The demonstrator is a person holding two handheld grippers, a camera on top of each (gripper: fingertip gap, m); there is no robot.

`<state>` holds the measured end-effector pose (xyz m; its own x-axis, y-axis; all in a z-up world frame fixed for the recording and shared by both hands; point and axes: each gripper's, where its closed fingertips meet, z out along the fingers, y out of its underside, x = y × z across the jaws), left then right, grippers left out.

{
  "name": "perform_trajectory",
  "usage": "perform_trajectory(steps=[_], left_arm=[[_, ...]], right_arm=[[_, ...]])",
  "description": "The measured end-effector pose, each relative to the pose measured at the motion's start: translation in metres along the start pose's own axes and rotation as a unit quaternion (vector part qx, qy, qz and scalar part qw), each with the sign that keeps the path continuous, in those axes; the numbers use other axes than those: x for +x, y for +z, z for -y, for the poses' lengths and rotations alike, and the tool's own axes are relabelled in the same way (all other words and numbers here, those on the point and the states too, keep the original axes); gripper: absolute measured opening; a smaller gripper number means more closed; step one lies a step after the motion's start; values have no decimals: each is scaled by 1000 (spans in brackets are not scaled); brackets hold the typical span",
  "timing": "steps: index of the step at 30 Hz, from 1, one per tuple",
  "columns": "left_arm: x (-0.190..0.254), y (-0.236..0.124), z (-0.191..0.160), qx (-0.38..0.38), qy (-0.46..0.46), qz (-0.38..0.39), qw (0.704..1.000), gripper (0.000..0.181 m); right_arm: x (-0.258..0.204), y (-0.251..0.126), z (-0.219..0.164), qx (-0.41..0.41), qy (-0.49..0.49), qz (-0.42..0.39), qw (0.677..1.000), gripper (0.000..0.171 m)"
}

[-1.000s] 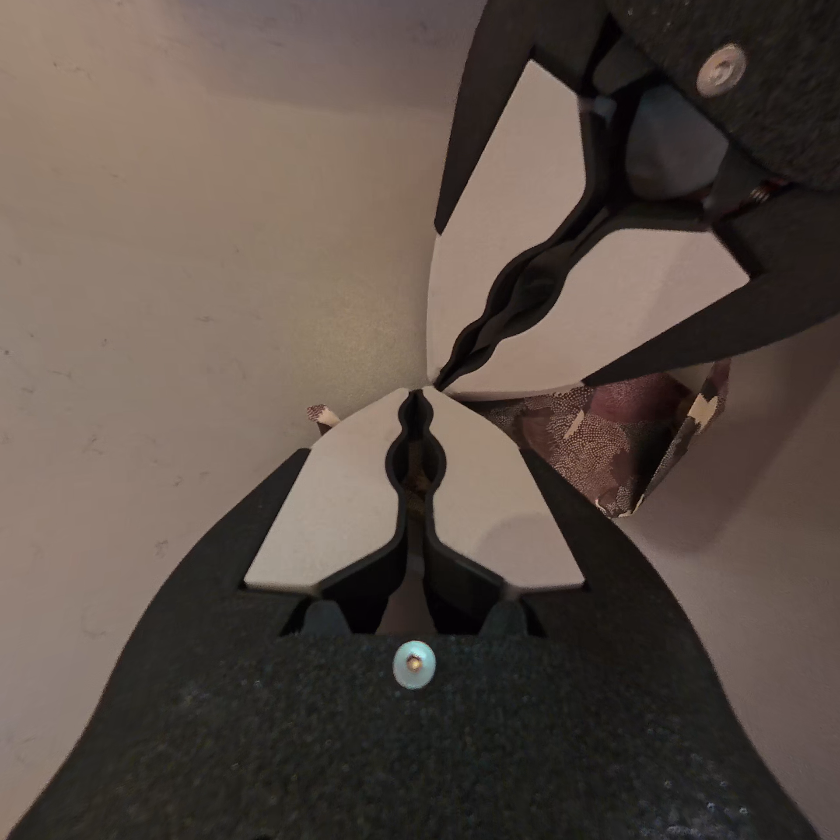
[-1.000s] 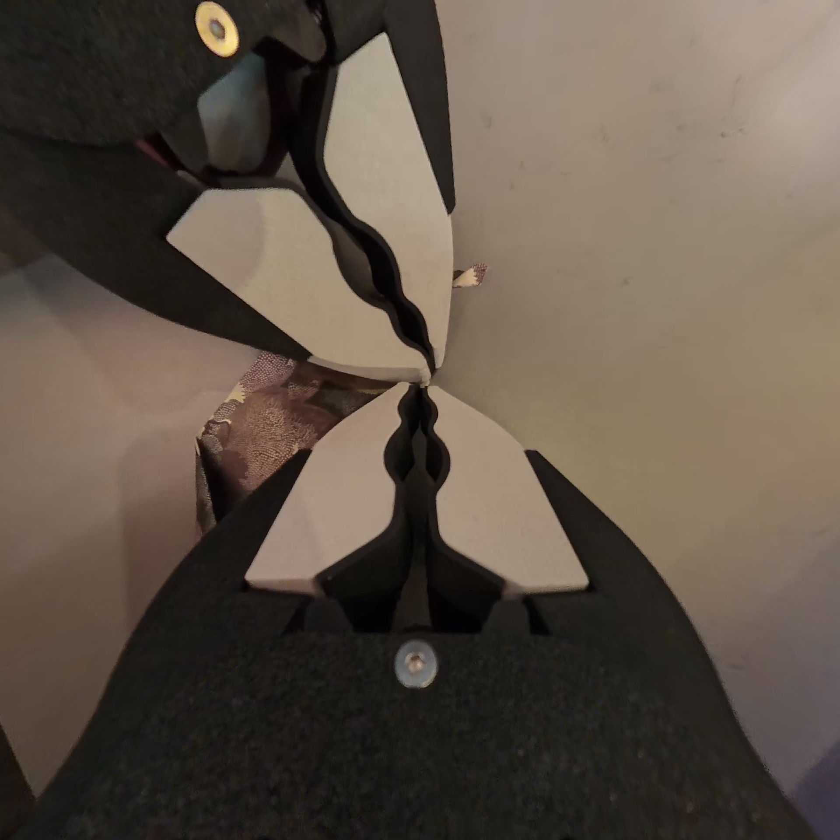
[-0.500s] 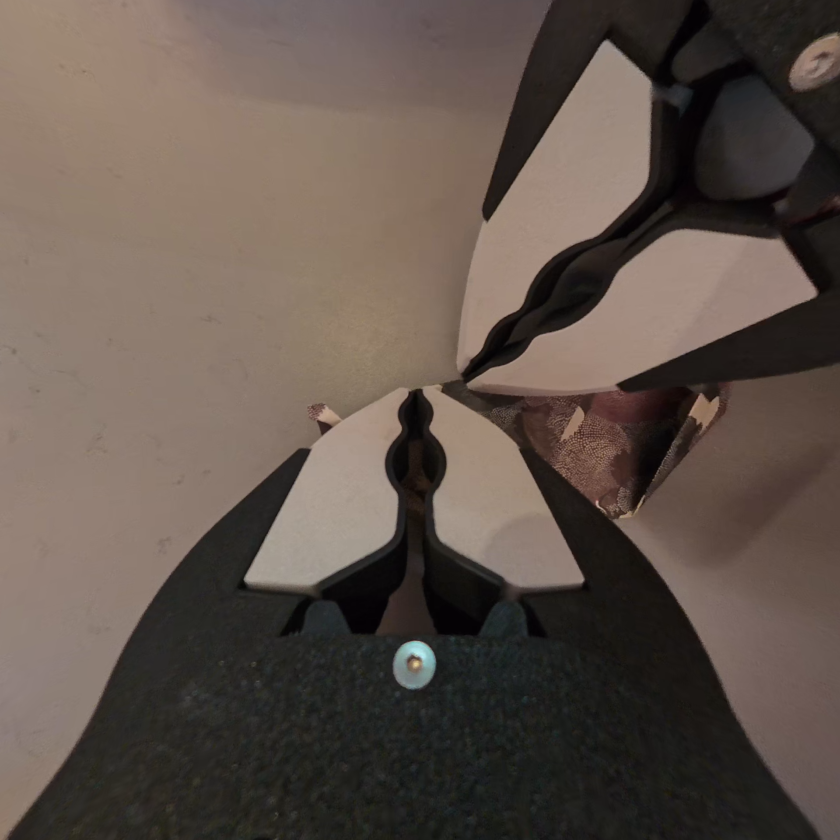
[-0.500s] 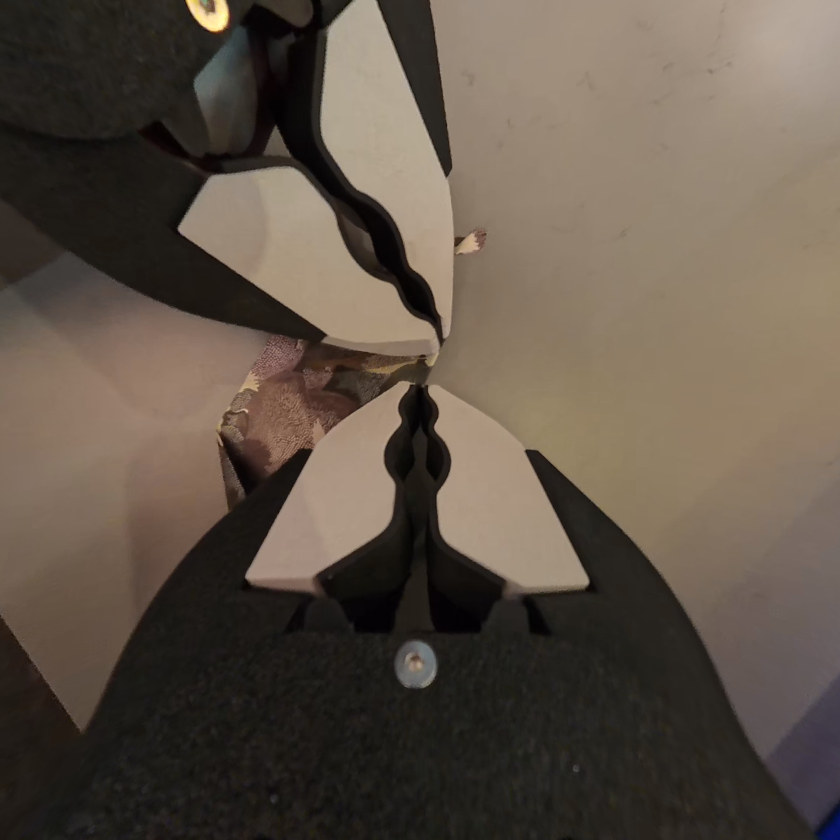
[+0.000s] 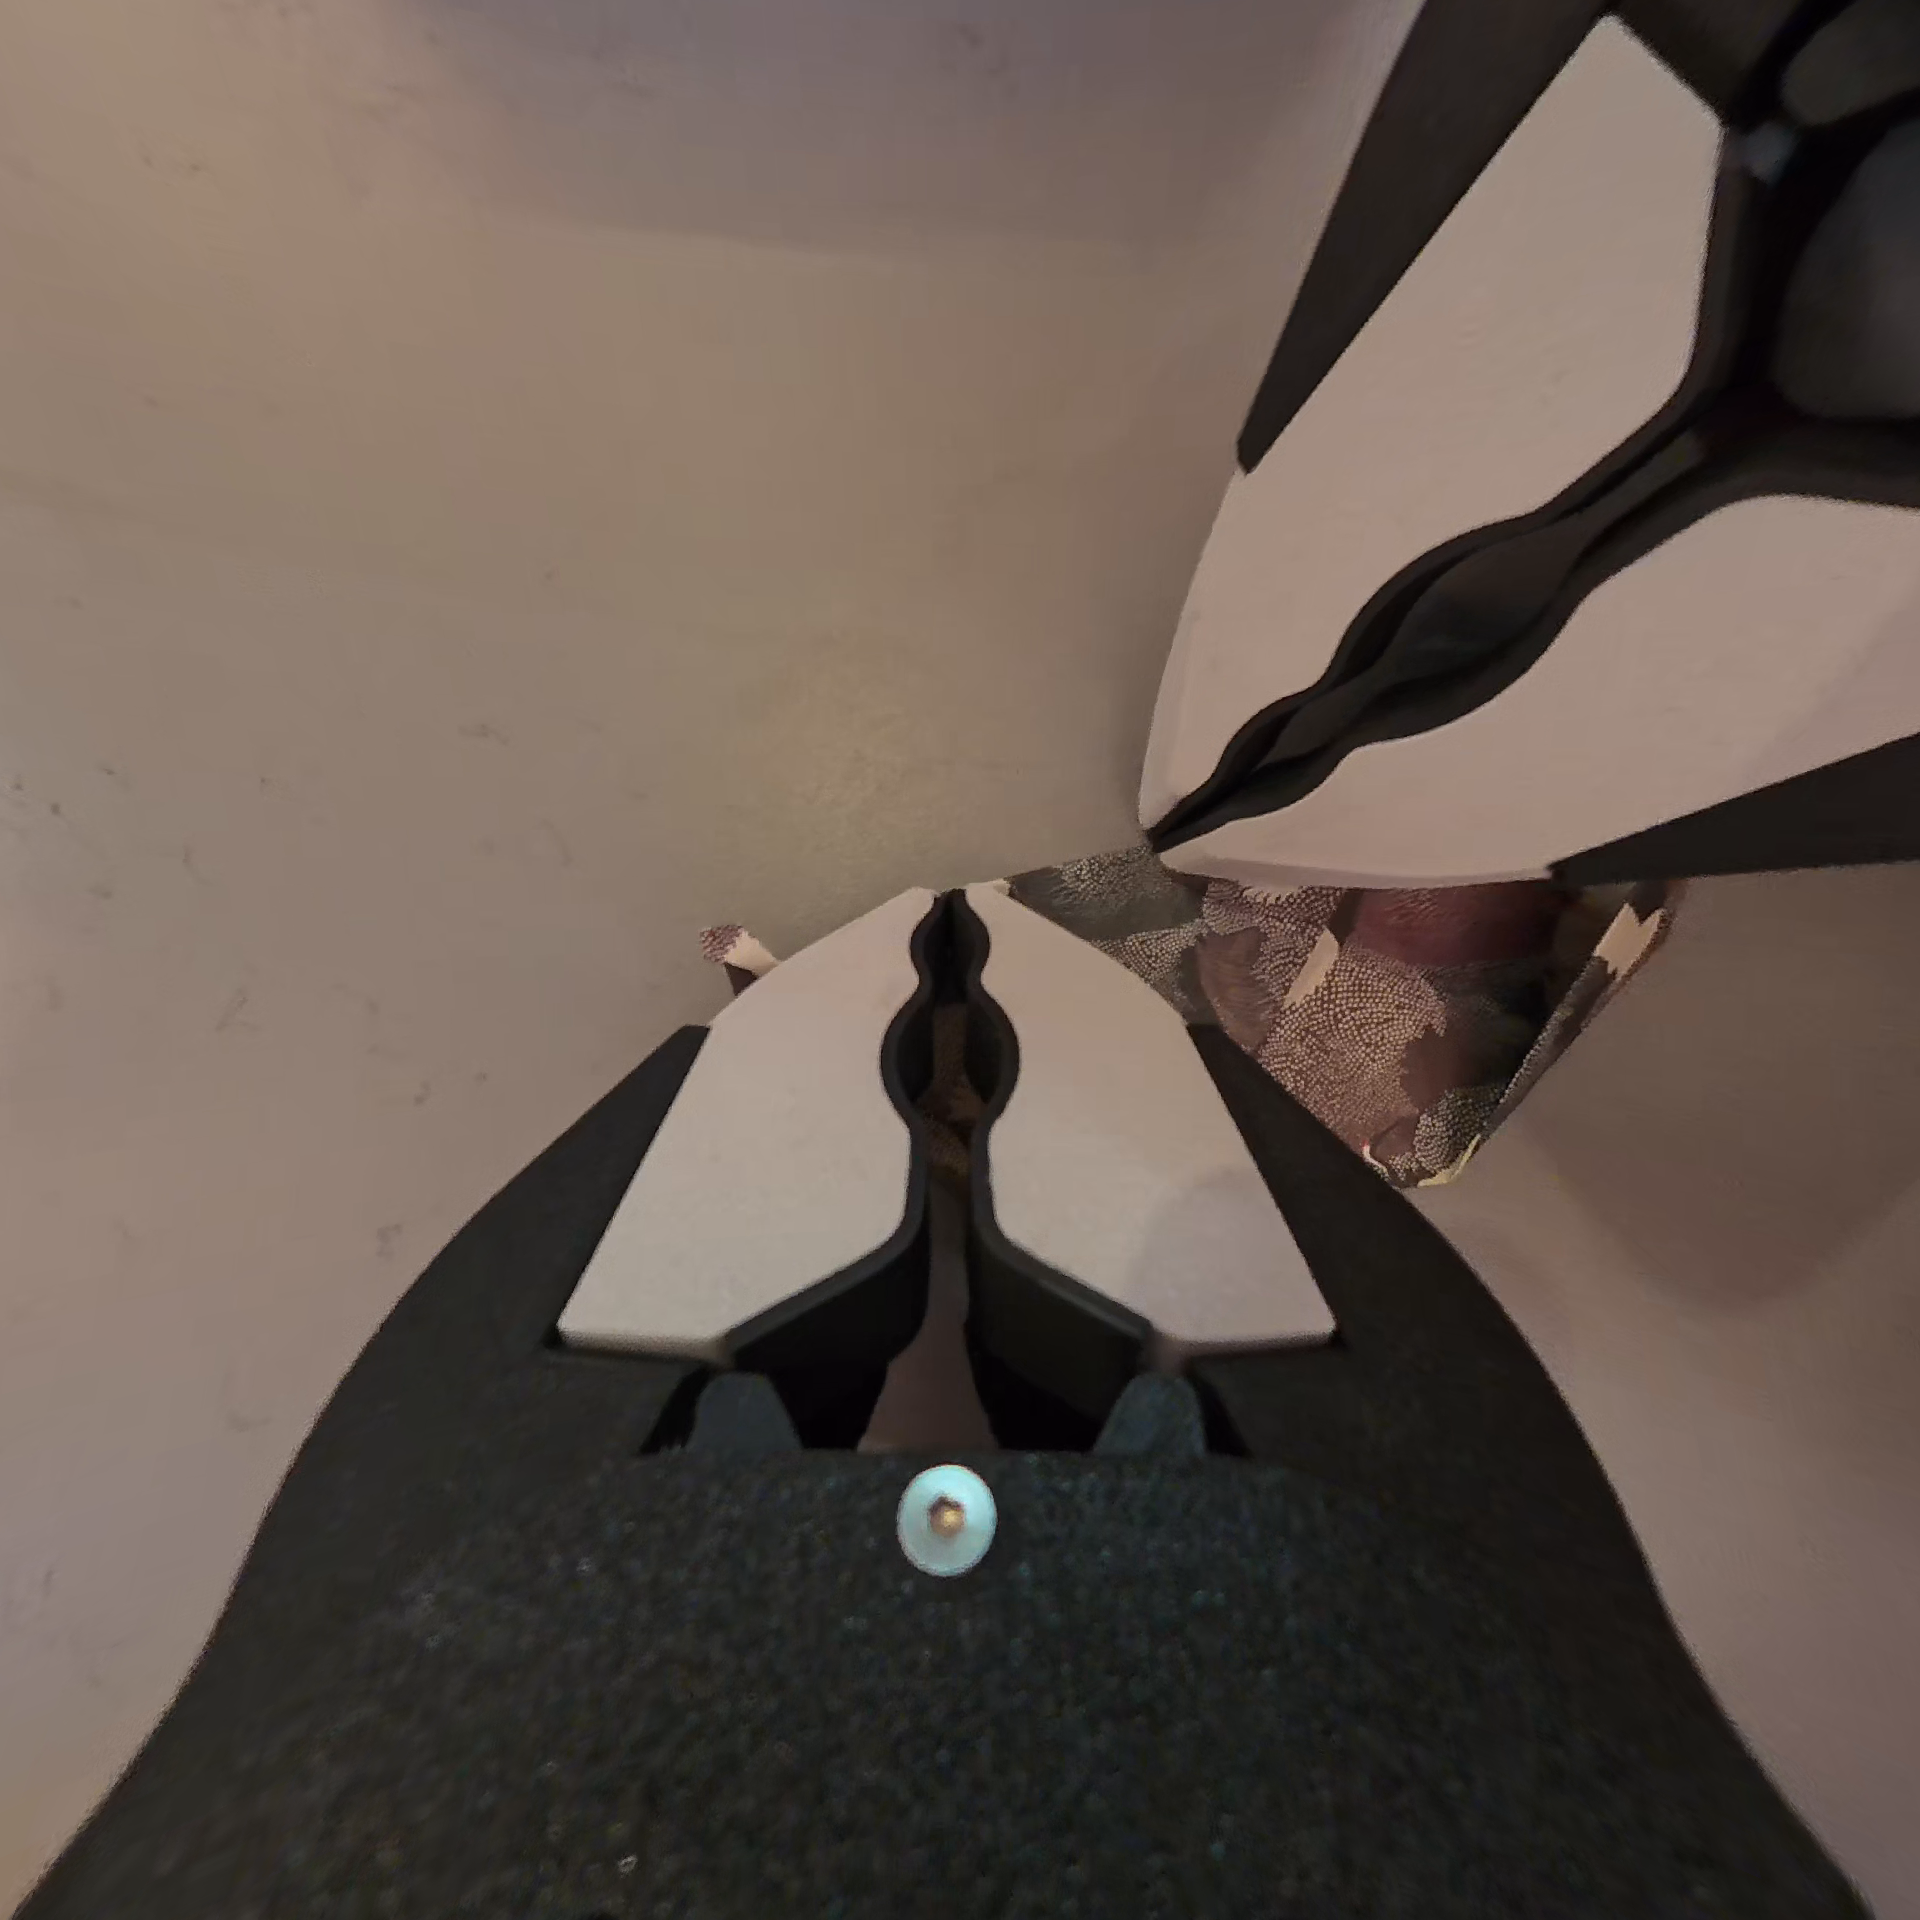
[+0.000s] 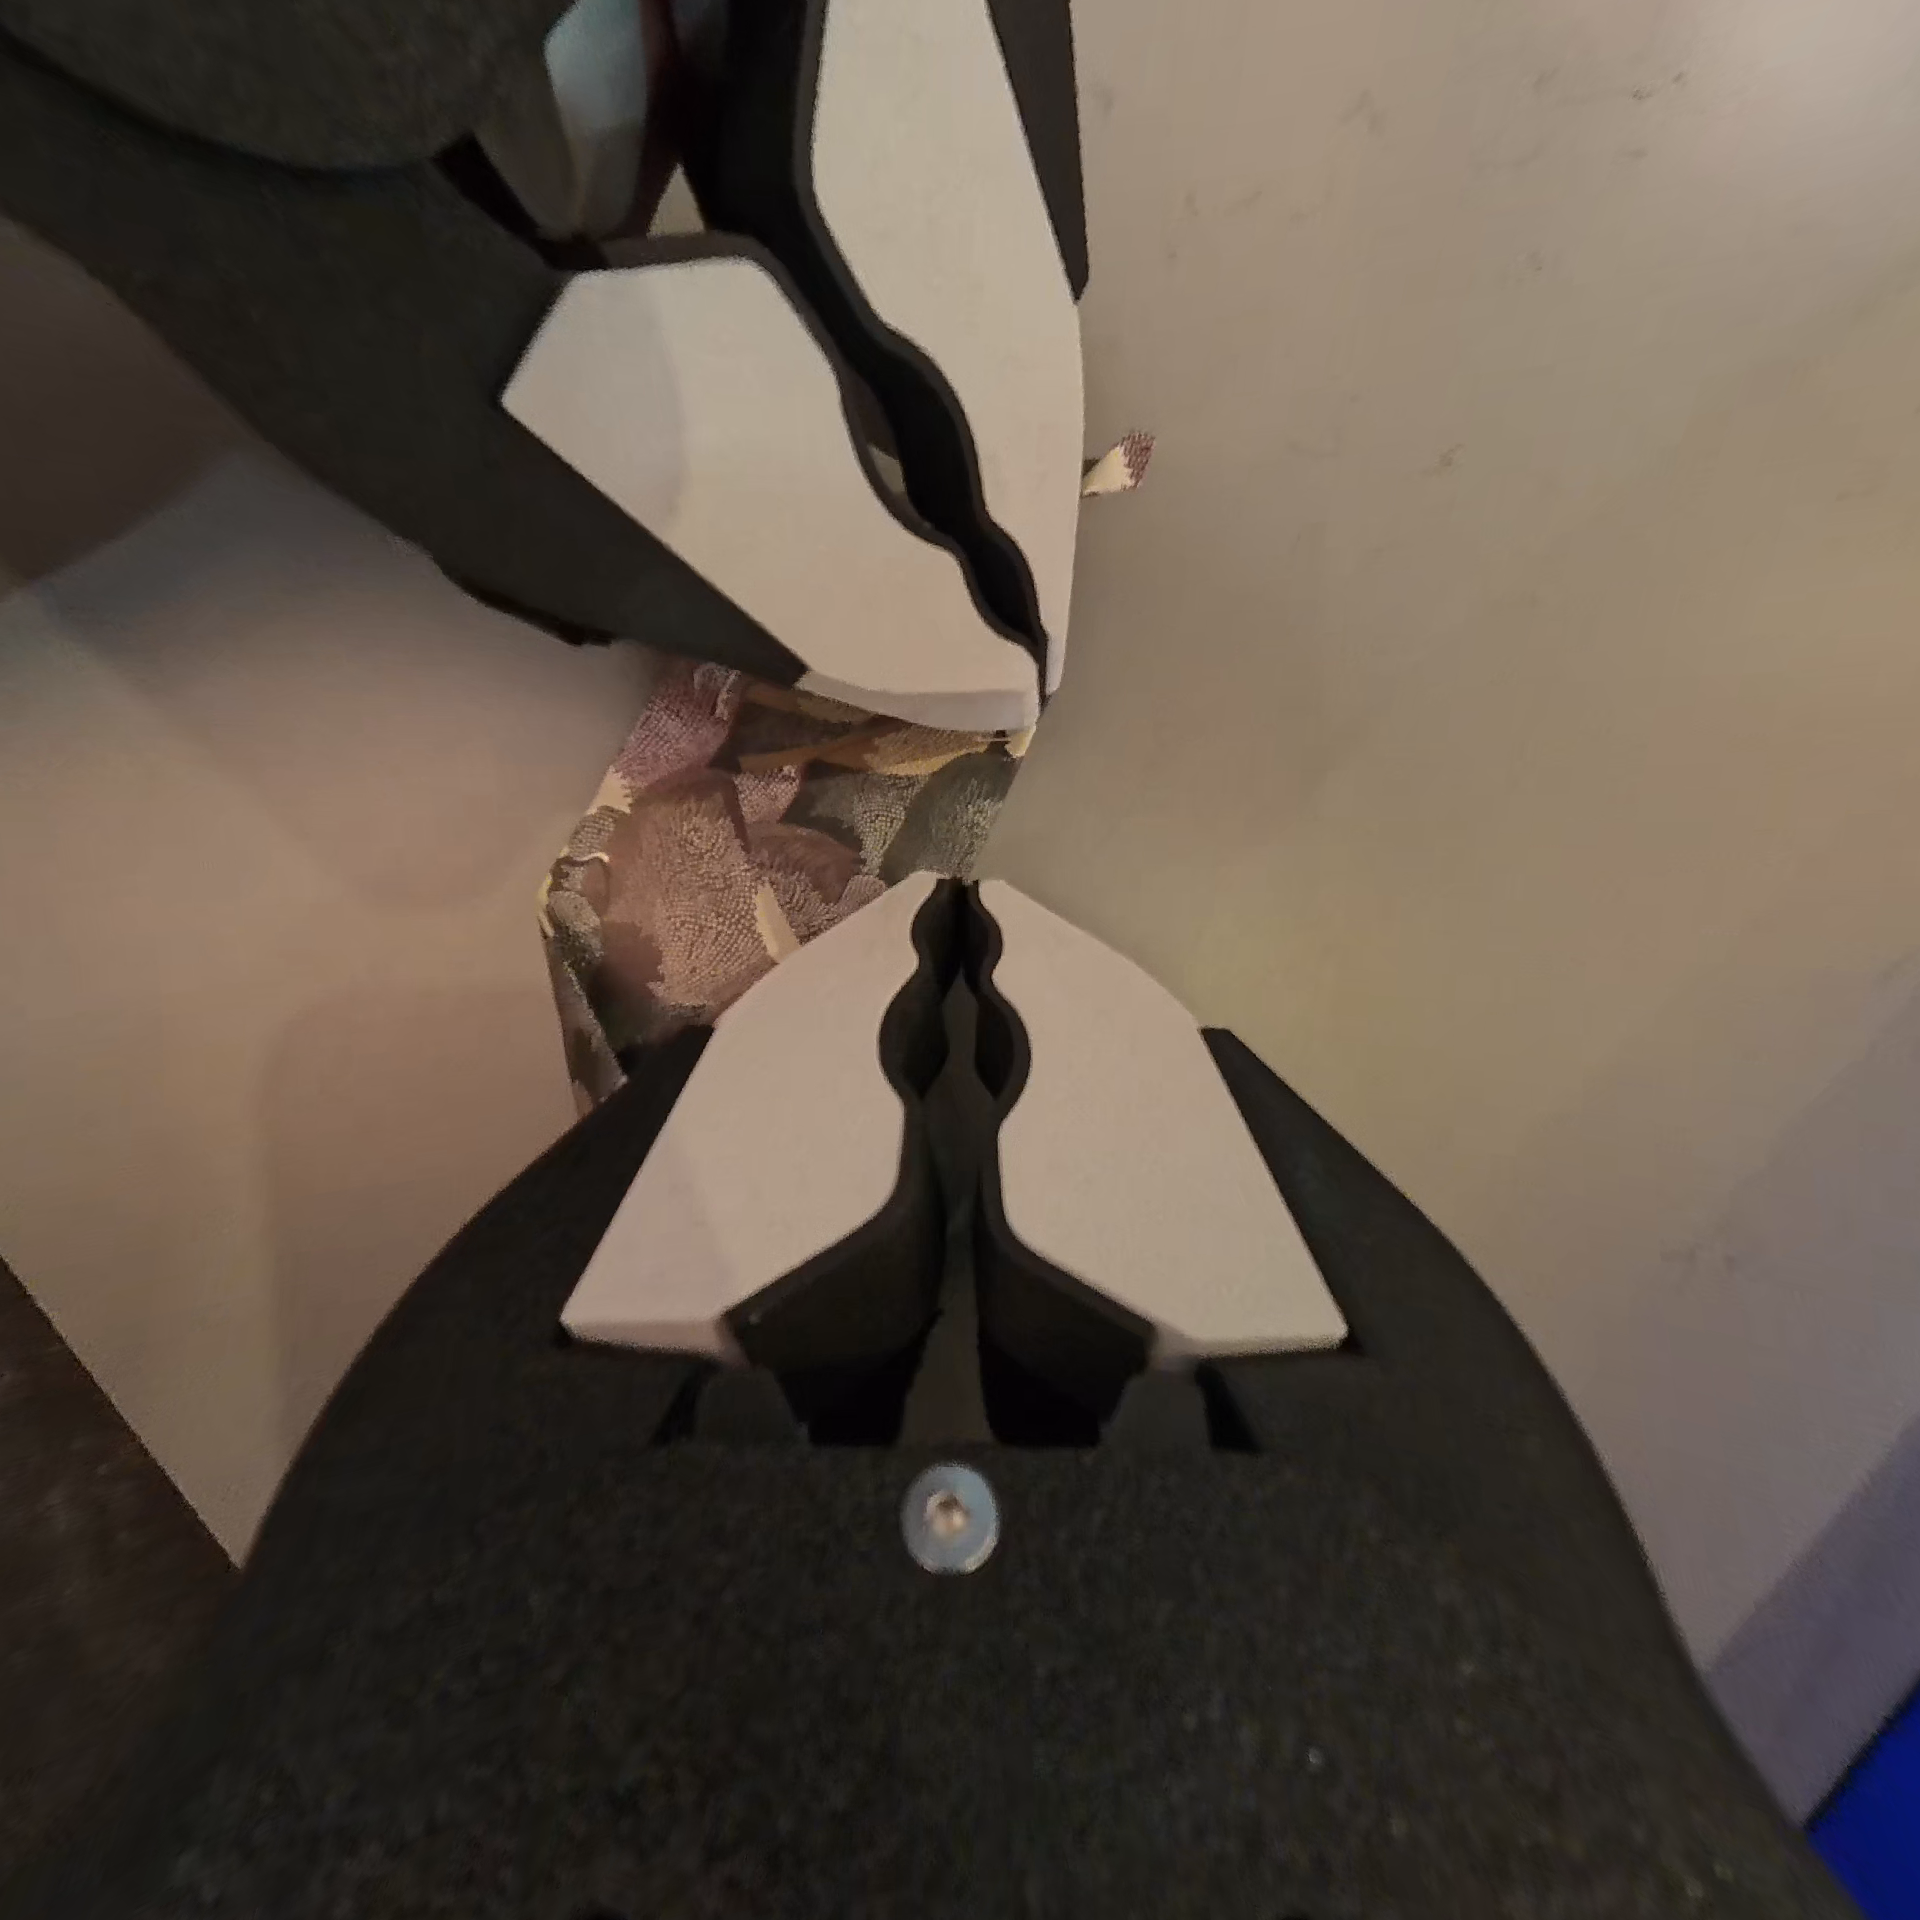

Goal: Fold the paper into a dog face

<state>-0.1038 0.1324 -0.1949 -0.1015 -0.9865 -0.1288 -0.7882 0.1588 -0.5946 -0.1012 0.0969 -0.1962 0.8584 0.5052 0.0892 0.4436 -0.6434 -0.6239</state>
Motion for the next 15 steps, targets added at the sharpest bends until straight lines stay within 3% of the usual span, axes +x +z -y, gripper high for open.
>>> perform_trajectory(steps=[15], left_arm=[[0, 0, 0, 0, 0, 1, 1000, 0]], right_arm=[[-8, -11, -13, -5, 10, -7, 1000, 0]])
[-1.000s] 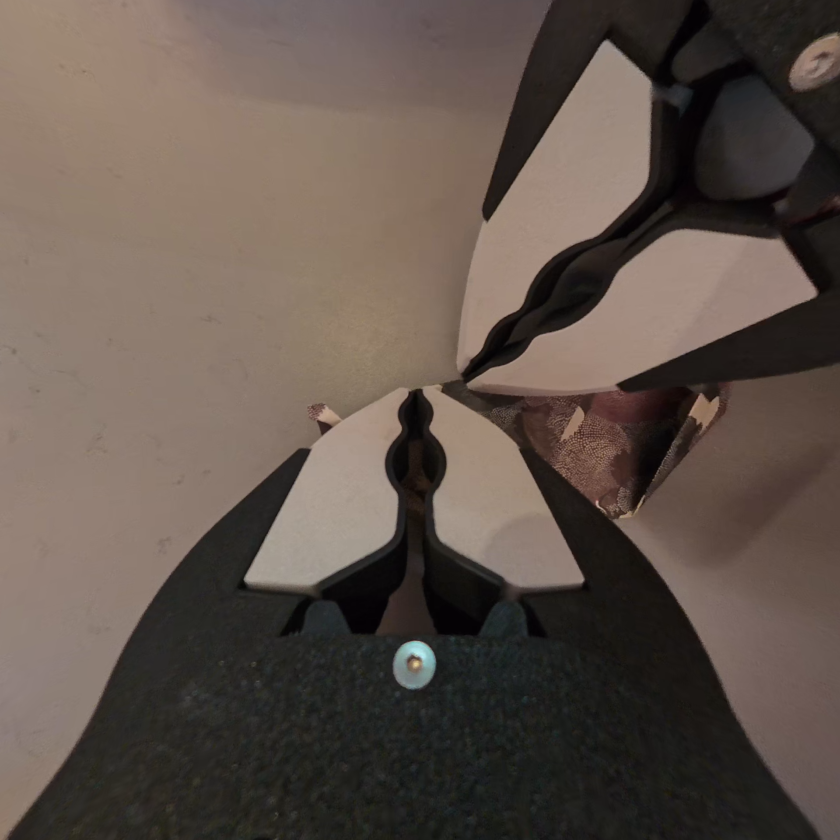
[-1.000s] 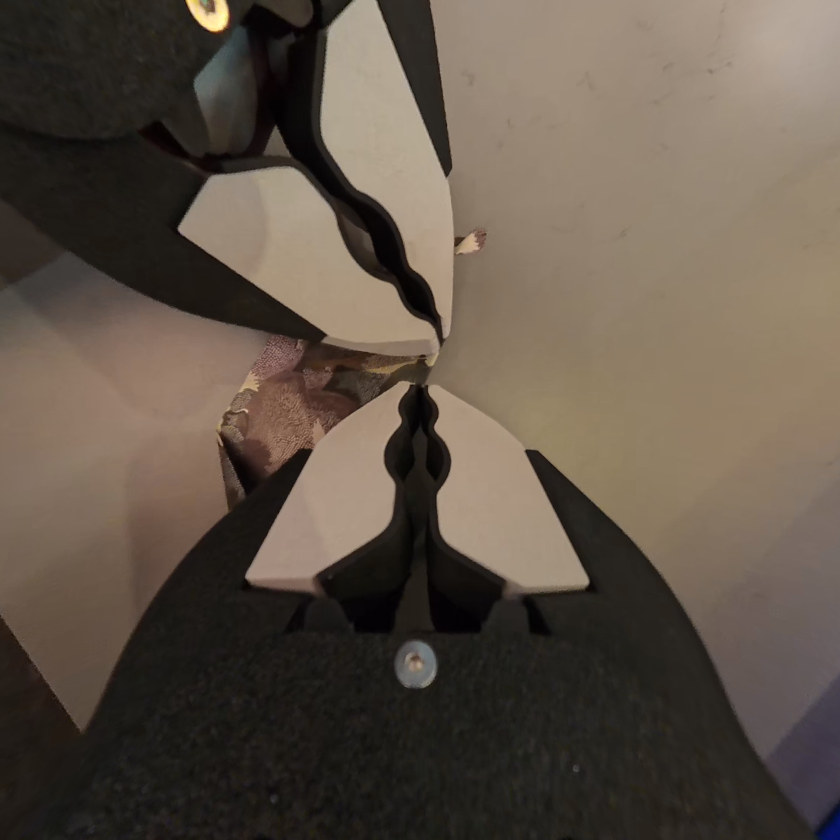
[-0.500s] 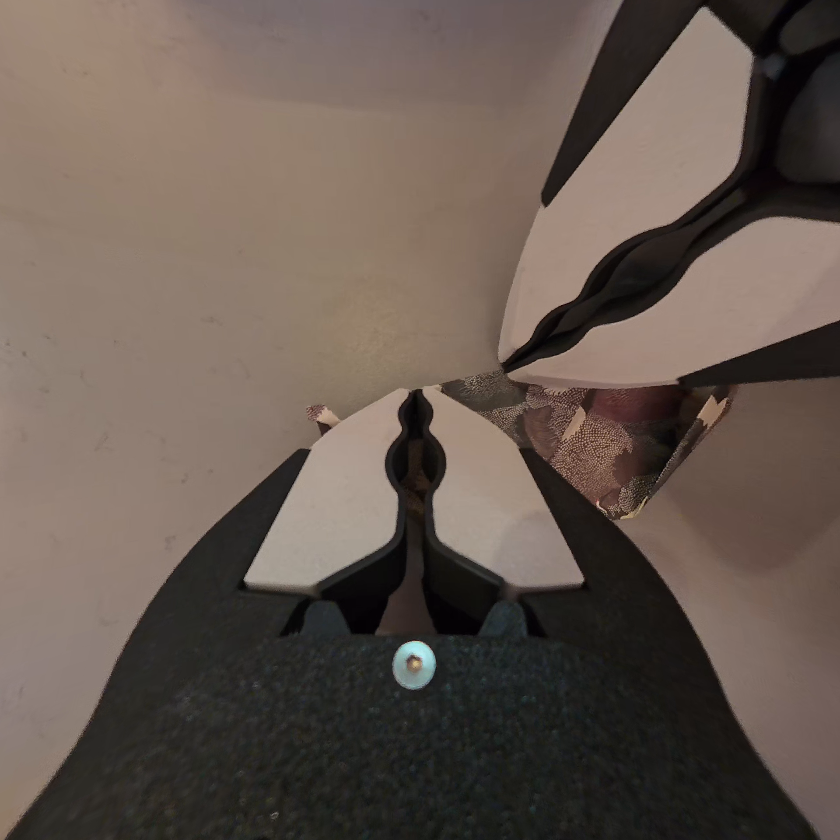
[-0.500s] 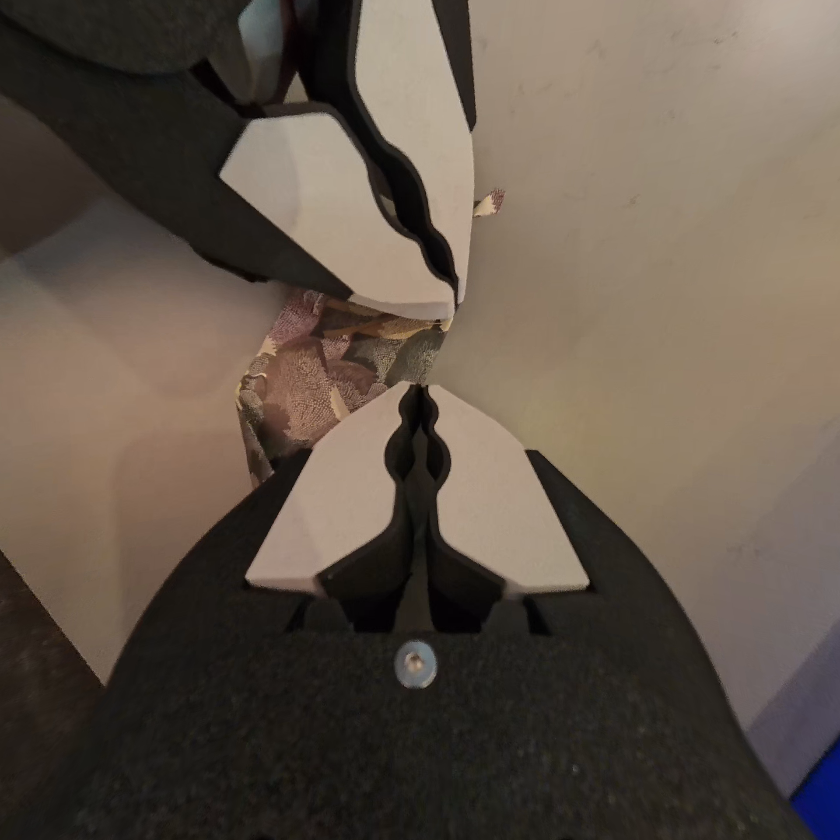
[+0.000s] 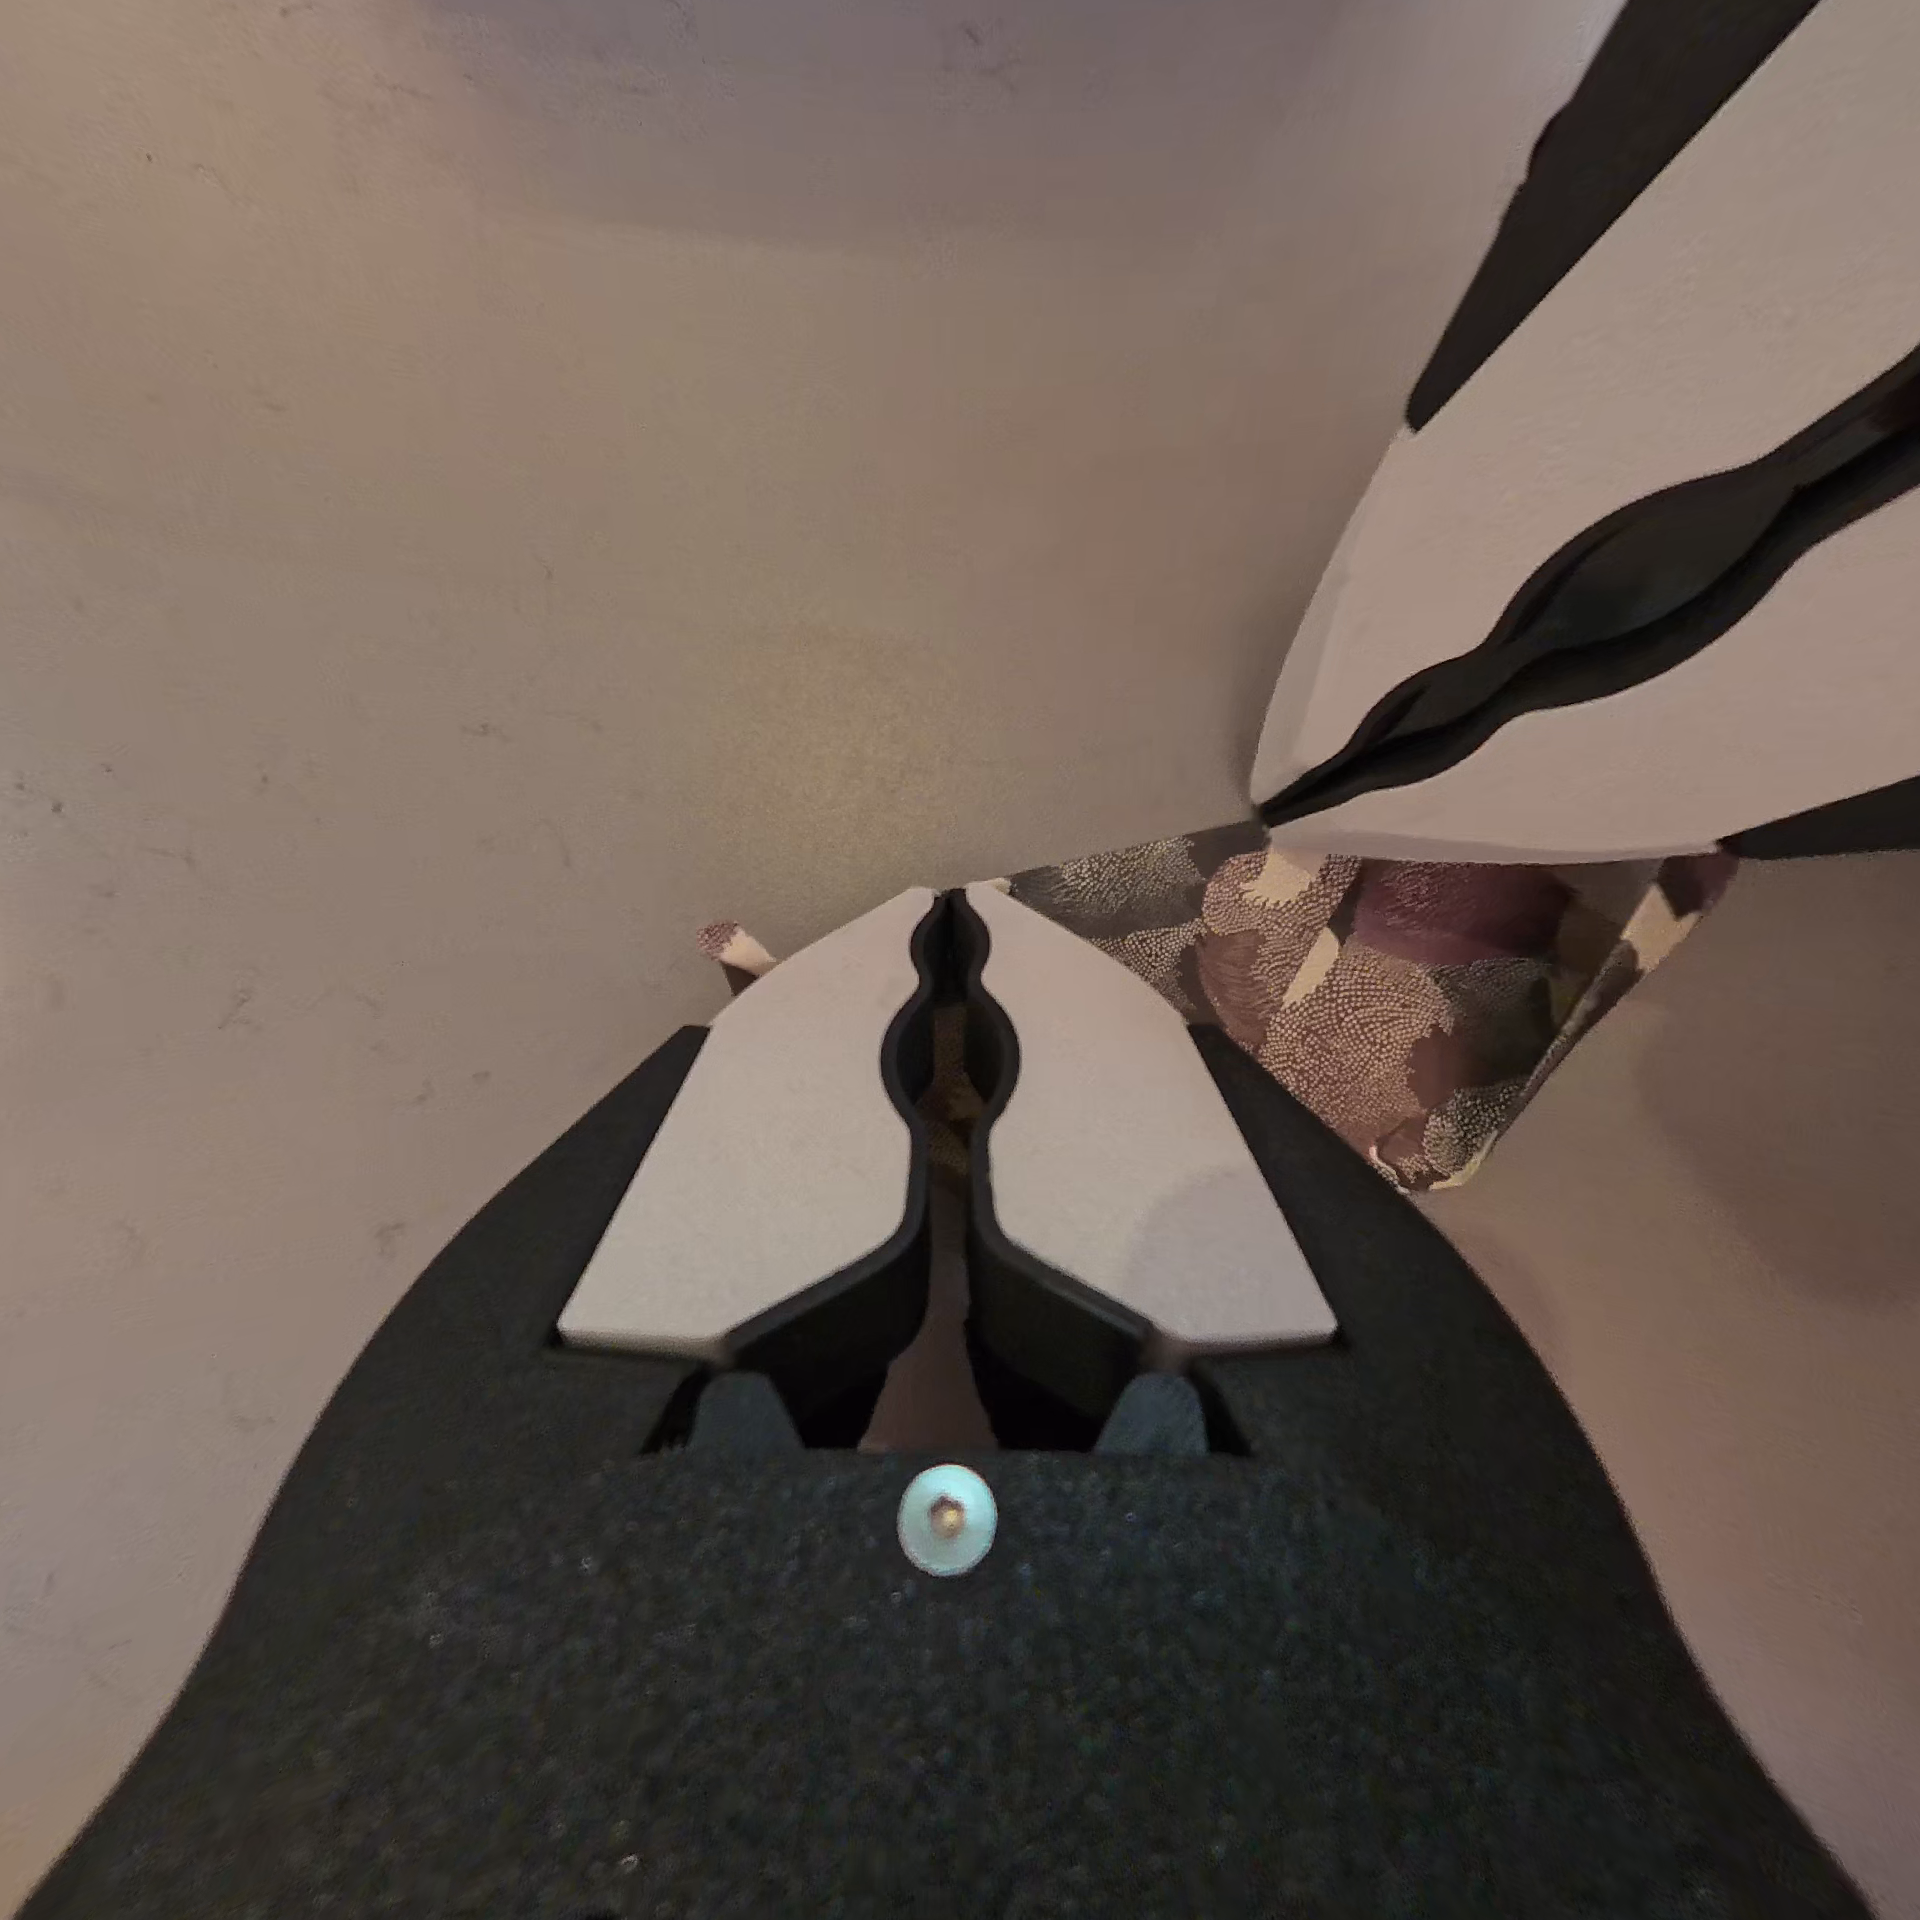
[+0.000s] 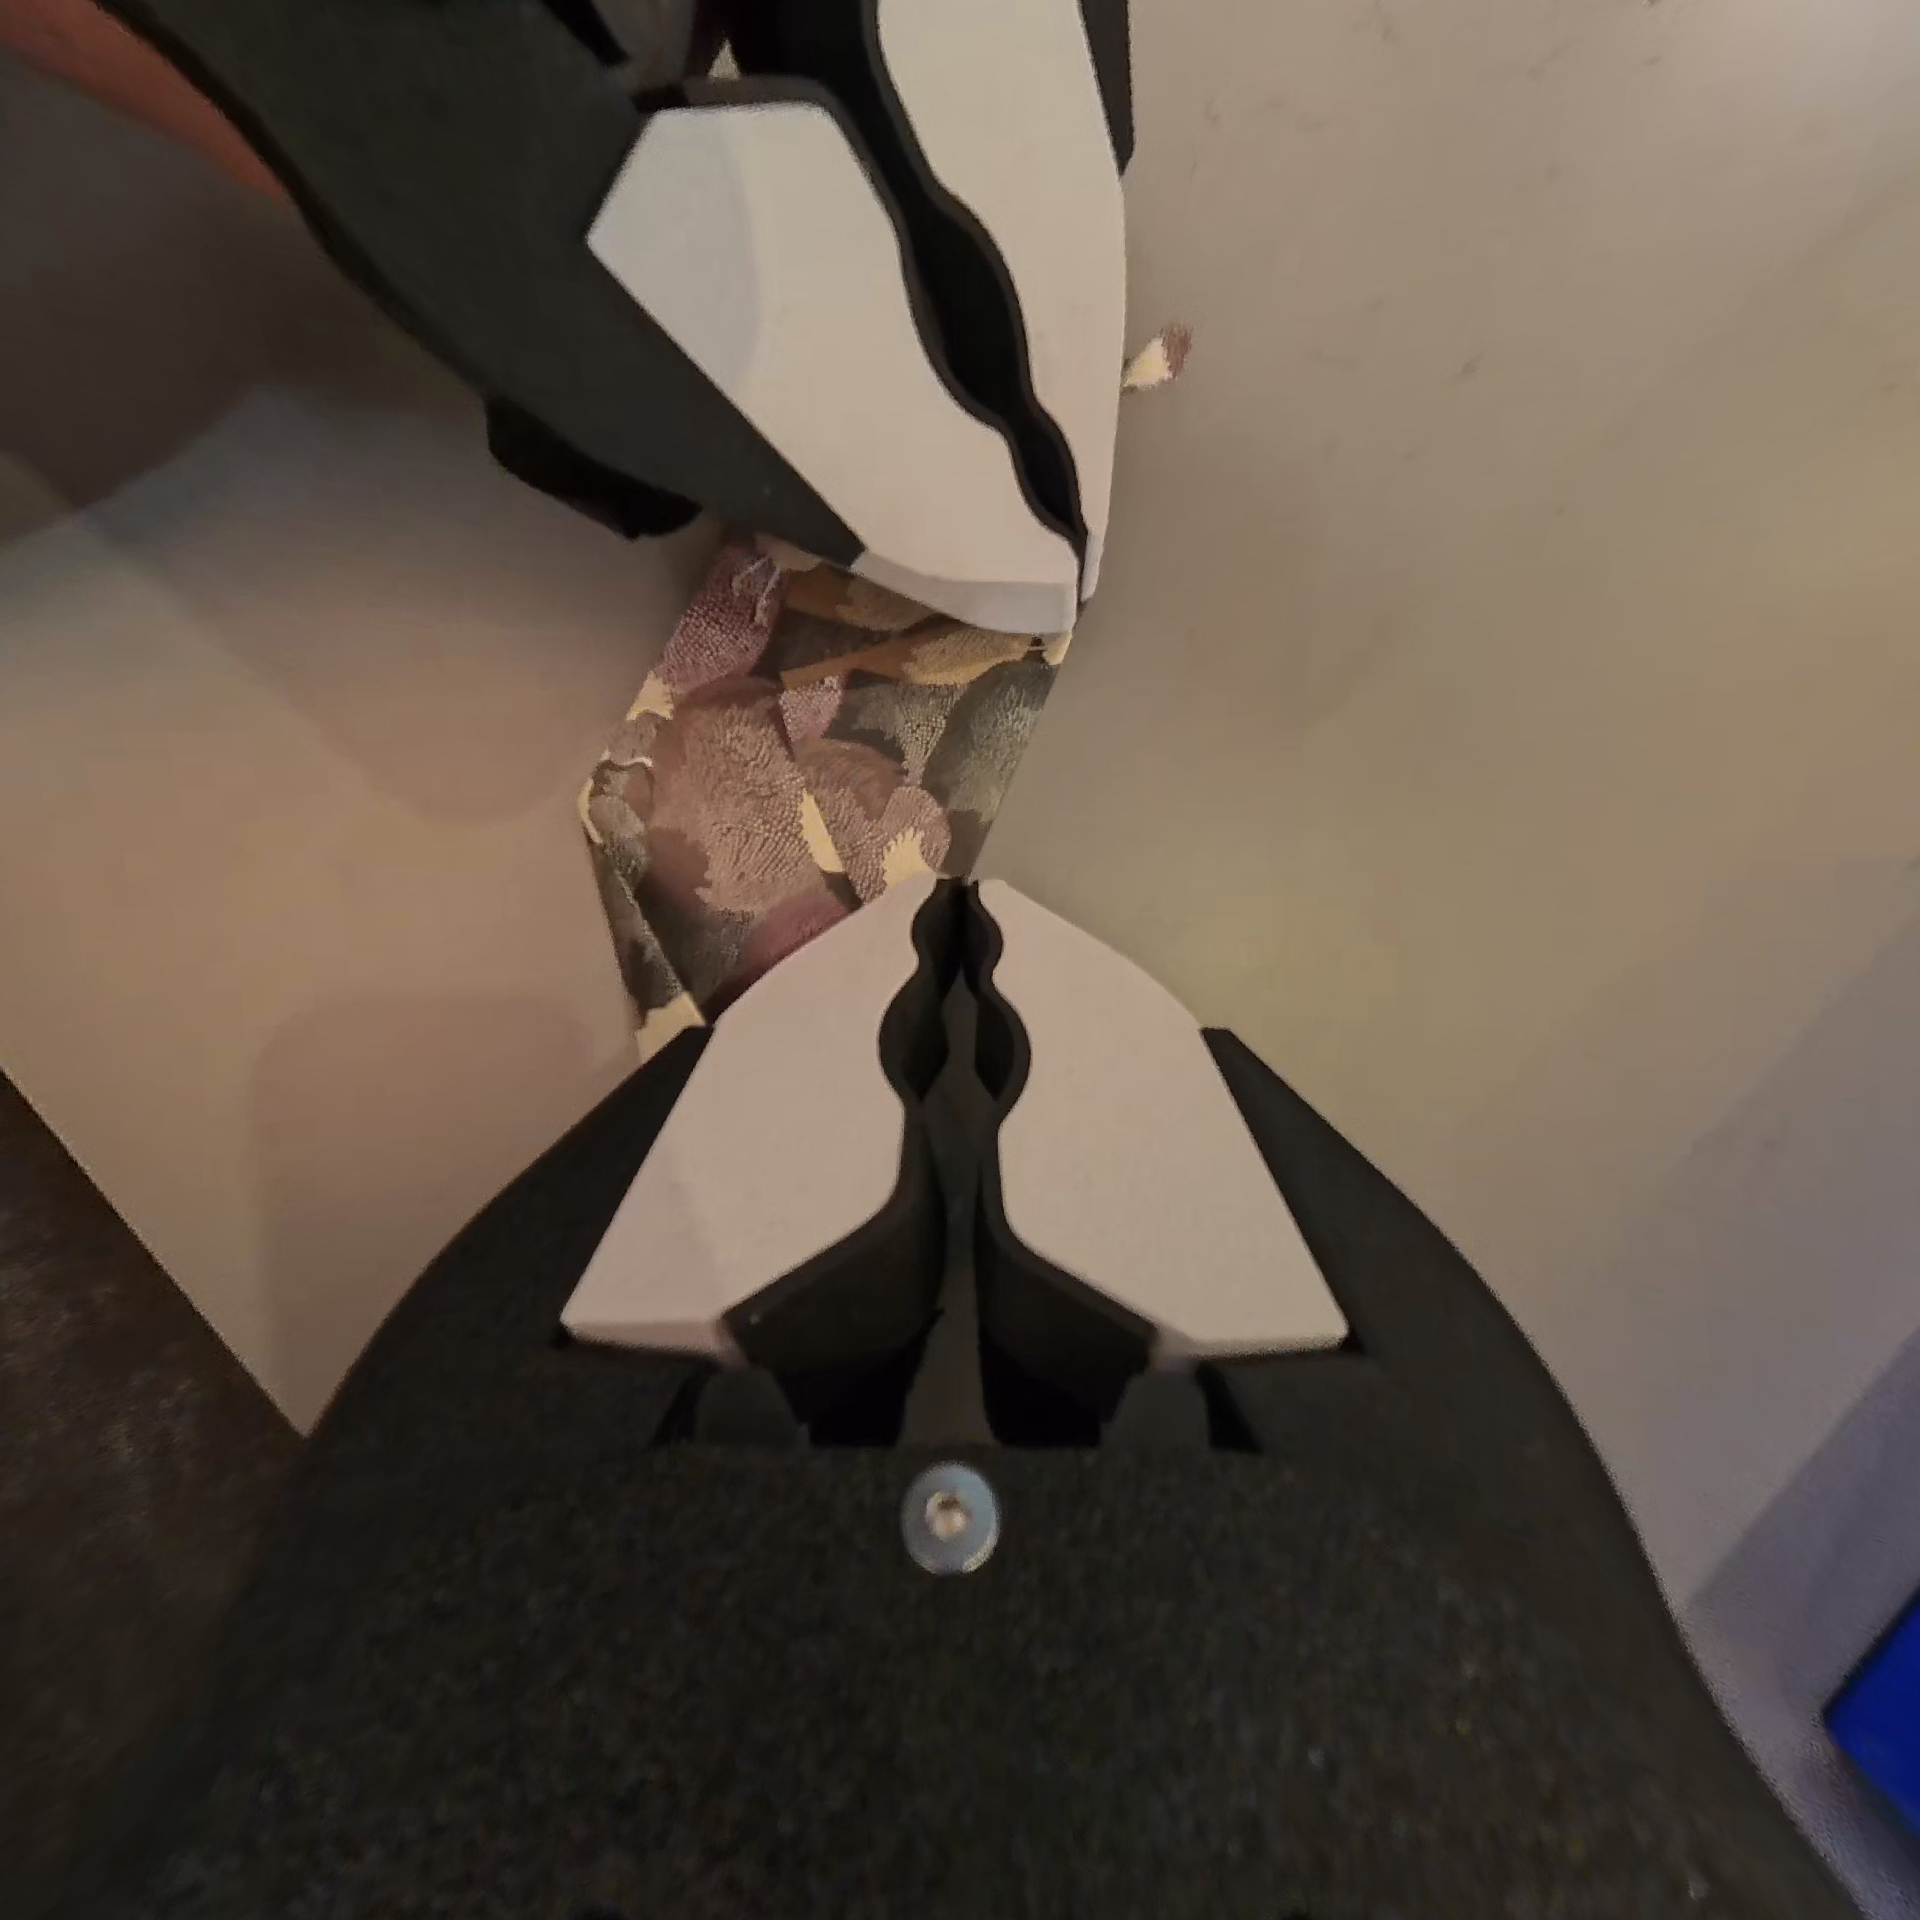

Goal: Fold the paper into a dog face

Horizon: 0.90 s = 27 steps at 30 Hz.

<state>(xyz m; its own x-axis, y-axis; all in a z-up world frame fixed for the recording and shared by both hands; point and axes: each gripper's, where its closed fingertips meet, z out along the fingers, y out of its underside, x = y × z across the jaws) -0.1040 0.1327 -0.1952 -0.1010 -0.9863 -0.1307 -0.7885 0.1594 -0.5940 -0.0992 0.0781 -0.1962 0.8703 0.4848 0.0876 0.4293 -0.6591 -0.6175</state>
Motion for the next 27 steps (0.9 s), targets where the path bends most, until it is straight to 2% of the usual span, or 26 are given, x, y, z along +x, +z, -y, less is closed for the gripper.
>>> perform_trajectory(steps=[12, 19, 23, 27], left_arm=[[0, 0, 0, 1, 0, 5, 1000, 0], [0, 0, 0, 2, -6, 0, 1000, 0], [0, 0, 0, 6, 18, 3, 1000, 0], [0, 0, 0, 3, 48, -11, 999, 0]], right_arm=[[-8, -10, -11, -14, 4, -5, 1000, 0], [-10, -17, -20, -39, 26, 25, 999, 0], [-9, -19, -20, -35, 9, 22, 999, 0], [-3, -46, 14, 82, 24, 71, 994, 0]])
